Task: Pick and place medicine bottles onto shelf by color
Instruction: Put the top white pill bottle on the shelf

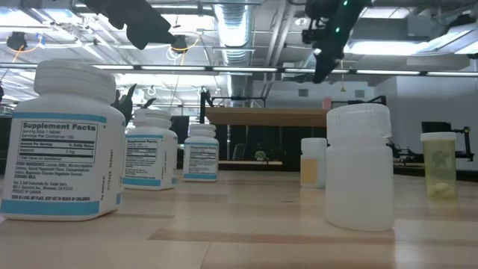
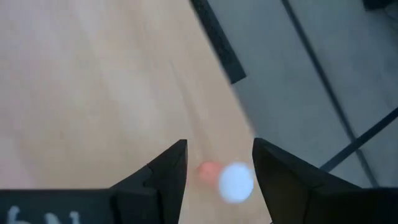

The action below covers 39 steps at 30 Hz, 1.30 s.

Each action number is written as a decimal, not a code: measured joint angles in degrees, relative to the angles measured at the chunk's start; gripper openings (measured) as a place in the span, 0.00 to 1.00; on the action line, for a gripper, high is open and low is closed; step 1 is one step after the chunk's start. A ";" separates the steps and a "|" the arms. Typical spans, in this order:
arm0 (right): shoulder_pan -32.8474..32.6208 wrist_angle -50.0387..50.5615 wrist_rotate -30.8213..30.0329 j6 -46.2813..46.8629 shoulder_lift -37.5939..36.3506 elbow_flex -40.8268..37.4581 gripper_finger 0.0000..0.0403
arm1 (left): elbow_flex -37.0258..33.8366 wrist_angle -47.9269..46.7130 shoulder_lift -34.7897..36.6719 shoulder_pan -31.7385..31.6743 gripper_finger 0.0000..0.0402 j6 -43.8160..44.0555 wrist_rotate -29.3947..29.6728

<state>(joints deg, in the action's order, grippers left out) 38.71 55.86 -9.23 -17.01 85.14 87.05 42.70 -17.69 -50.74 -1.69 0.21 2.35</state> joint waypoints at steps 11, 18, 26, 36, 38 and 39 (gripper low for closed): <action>-17.12 22.90 7.82 23.12 -7.49 0.00 0.48 | 0.00 2.45 0.00 -0.01 0.50 -1.84 0.00; -31.39 24.78 7.82 36.71 -8.09 0.00 0.46 | 0.00 2.43 -0.02 0.00 0.50 -2.54 0.00; -49.32 24.70 0.77 52.28 -8.07 -1.74 0.44 | 0.04 2.73 -1.69 -0.01 0.50 -1.14 -0.01; -63.74 24.48 -5.82 77.29 -8.06 -2.16 0.42 | 6.79 -6.23 -16.81 0.00 0.55 -8.43 -0.85; -65.54 24.48 -7.59 80.36 -8.06 -2.16 0.42 | 8.74 -8.05 -19.82 0.00 0.59 -9.55 -0.86; -66.25 24.52 -8.14 81.50 -8.06 -2.16 0.42 | 9.86 -8.76 -21.07 0.00 0.61 -9.67 -0.83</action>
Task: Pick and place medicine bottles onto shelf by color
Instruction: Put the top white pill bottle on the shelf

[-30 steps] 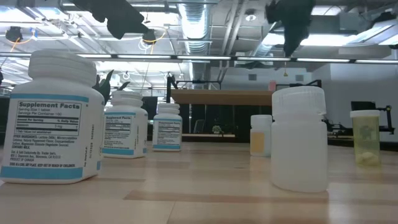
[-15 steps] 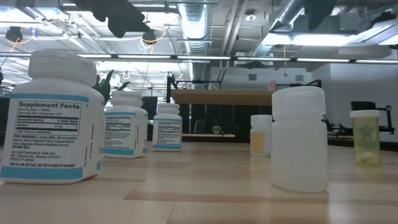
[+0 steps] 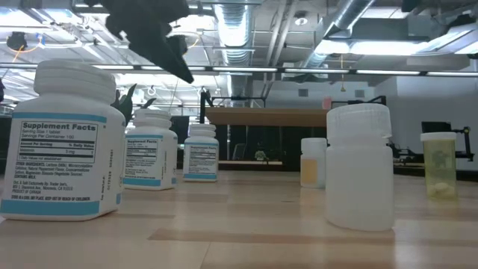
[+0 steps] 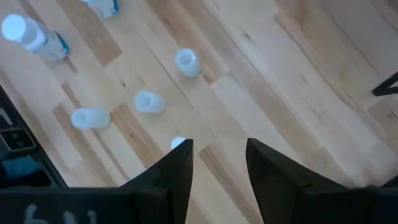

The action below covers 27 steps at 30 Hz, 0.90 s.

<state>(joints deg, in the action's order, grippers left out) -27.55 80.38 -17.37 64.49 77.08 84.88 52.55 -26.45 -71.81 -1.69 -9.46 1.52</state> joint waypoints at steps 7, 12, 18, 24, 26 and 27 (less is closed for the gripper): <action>-2.98 -0.06 -0.81 3.12 0.04 0.00 0.42 | 3.17 -1.04 -7.59 -0.02 0.71 -0.79 -0.87; -3.22 -0.02 -0.83 3.14 0.04 0.00 0.41 | 3.17 -0.32 -12.59 0.02 0.72 -1.42 -1.28; -3.17 0.00 -0.83 2.89 0.07 0.00 0.41 | 3.17 1.94 -16.37 0.02 0.72 -1.46 -1.03; -3.19 0.42 -0.83 2.51 0.07 0.00 0.40 | 3.15 5.92 -19.56 0.07 0.72 -1.60 -1.11; -3.18 0.42 -0.83 2.51 0.07 0.00 0.40 | 3.14 6.68 -20.40 0.07 0.72 -2.04 -1.07; -3.20 0.42 -0.83 2.49 0.07 0.00 0.39 | 3.10 6.52 -20.73 0.07 0.72 -2.50 -1.20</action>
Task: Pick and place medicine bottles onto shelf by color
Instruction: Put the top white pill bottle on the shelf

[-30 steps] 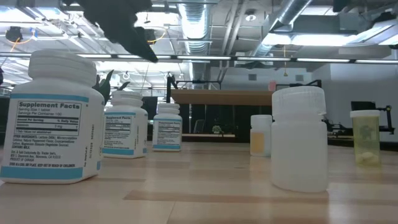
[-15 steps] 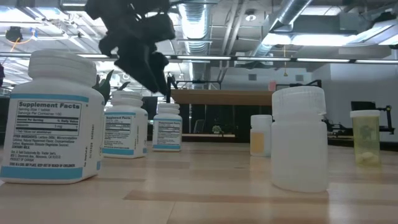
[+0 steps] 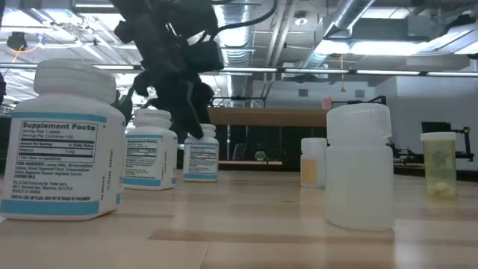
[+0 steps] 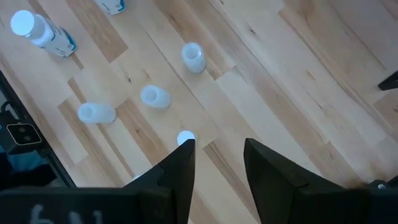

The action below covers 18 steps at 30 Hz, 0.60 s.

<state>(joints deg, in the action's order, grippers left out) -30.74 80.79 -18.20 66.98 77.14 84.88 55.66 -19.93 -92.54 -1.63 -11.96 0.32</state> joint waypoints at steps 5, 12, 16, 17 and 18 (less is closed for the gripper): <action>0.00 0.14 -0.01 -0.07 0.00 0.00 0.39 | -0.04 0.46 -1.48 0.00 0.72 -0.49 -1.62; 0.00 0.19 0.00 -0.11 0.00 0.00 0.38 | -0.04 1.39 -1.46 0.00 0.67 -0.41 -3.08; 0.00 0.17 0.00 -0.07 0.00 0.00 0.37 | -0.04 1.44 -1.46 0.00 0.57 0.44 -3.15; 0.00 0.17 0.00 -0.07 0.00 0.00 0.37 | -0.04 1.45 -1.46 0.00 0.54 0.92 -3.13; 0.01 0.17 0.00 -0.06 0.00 0.00 0.37 | -0.04 1.45 -1.44 0.00 0.51 1.55 -3.10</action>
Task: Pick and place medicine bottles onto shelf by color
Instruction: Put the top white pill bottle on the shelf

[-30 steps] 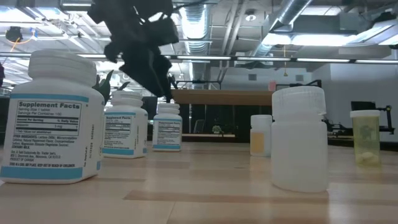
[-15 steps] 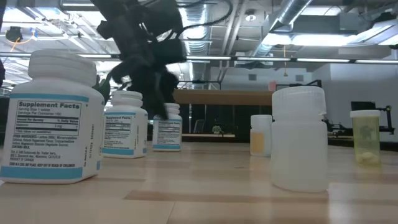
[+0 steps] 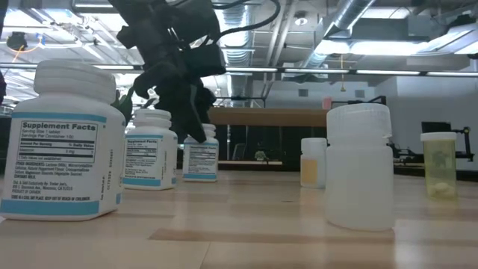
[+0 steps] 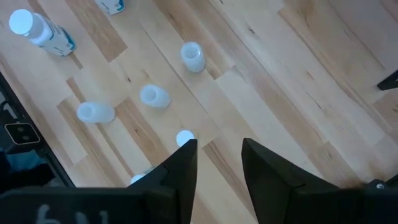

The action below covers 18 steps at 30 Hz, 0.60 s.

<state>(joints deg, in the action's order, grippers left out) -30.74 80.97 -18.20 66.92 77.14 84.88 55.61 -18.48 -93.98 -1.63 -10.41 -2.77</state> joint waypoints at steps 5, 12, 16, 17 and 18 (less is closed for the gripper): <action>-0.01 -0.04 0.00 0.00 0.00 0.00 0.37 | 1.93 -2.78 0.20 0.00 0.35 3.55 0.46; -0.01 -0.19 0.00 -0.86 0.00 0.00 0.35 | 19.13 -18.94 0.20 -0.28 0.35 -0.37 0.32; -0.01 -0.57 0.00 -0.86 0.00 0.00 0.35 | 30.75 -26.16 0.27 -2.00 0.37 -3.74 0.17; -0.01 -0.63 0.00 -0.88 0.00 0.00 0.34 | 33.43 -27.26 0.27 -2.78 0.37 -4.47 0.18; -0.01 -0.61 0.00 -0.88 0.00 0.00 0.34 | 36.08 -27.98 0.27 -3.70 0.37 -5.10 0.18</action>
<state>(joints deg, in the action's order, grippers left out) -30.74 80.36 -18.20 66.04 77.14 84.88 91.70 -46.46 -93.71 -5.33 -15.51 -2.59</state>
